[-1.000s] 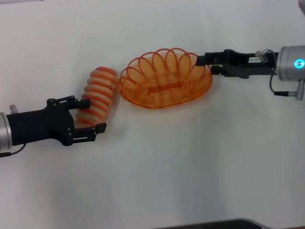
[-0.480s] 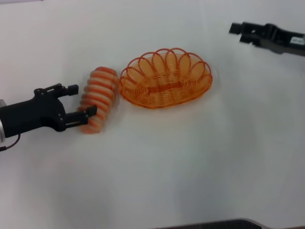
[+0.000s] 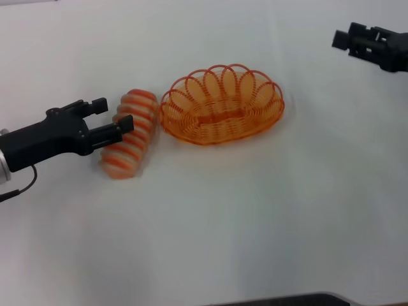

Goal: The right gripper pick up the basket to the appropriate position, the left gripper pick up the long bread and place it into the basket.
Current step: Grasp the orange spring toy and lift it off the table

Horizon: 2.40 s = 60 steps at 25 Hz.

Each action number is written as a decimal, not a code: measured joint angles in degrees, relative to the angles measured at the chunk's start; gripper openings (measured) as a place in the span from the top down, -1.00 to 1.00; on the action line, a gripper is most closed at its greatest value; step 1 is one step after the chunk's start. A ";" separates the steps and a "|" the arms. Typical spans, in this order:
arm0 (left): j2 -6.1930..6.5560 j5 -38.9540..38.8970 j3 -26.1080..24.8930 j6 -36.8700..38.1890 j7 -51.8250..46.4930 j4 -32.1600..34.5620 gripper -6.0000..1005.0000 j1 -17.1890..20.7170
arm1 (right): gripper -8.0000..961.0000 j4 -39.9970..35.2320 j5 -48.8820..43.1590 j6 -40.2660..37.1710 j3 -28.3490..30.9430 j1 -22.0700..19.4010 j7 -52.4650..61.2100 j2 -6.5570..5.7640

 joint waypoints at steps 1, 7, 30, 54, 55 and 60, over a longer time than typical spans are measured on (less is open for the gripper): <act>0.00 -0.02 -0.01 -0.05 -1.17 0.00 -0.61 -0.08 | -0.45 -0.12 -0.21 -0.89 -0.14 -0.29 -1.54 -0.41; 0.27 -0.06 0.04 0.14 -6.64 0.10 -0.61 -0.29 | -0.44 -0.06 -6.76 -6.34 -0.58 -0.69 -7.45 -3.42; 1.23 0.94 3.78 1.24 -4.57 3.12 -0.61 -1.54 | -0.45 1.52 -21.79 -4.04 -1.14 0.44 -21.62 -0.03; 8.55 28.88 8.35 9.76 -65.44 18.43 -0.59 -13.27 | -0.45 1.73 -21.56 -4.65 0.91 1.77 -18.77 -0.32; 8.45 29.85 9.60 10.75 -65.62 19.13 -0.59 -13.85 | -0.45 1.72 -21.68 -4.63 0.66 1.85 -18.77 -0.34; 5.94 37.27 15.38 13.82 -69.08 22.89 -0.59 -16.73 | -0.44 1.72 -21.81 -4.11 -0.19 2.04 -18.78 -0.36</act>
